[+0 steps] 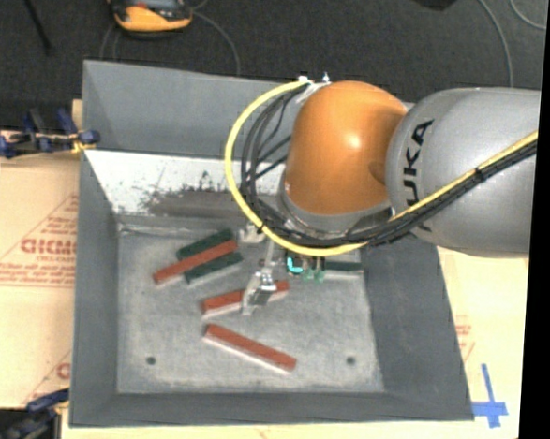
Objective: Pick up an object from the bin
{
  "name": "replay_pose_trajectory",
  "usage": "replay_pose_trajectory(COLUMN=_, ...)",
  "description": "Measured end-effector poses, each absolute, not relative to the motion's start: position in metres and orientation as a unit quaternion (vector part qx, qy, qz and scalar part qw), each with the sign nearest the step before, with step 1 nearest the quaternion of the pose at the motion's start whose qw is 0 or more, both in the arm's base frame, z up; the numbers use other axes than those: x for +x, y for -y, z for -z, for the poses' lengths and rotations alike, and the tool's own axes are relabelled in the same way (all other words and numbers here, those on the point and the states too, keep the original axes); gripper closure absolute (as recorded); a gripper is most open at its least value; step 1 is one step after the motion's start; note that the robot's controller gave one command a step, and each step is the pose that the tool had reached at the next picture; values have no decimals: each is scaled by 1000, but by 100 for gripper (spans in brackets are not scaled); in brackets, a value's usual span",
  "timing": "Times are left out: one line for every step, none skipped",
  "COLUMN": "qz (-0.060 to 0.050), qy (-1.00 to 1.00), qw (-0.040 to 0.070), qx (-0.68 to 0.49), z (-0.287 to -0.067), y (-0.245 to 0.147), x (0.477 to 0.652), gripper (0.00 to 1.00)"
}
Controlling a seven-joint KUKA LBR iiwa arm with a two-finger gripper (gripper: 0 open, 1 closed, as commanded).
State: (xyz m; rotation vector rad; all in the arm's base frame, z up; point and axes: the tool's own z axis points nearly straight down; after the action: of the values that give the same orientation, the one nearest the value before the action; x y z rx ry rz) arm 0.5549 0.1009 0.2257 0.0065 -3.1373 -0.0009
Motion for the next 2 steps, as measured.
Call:
replay_pose_trajectory(qz=0, qy=1000, qw=-1, qx=1, z=-229, y=-100, x=556, gripper=0)
replay_pose_trajectory(qz=1, qy=1000, qw=-6, qx=14, z=-190, y=-93, x=555, gripper=0)
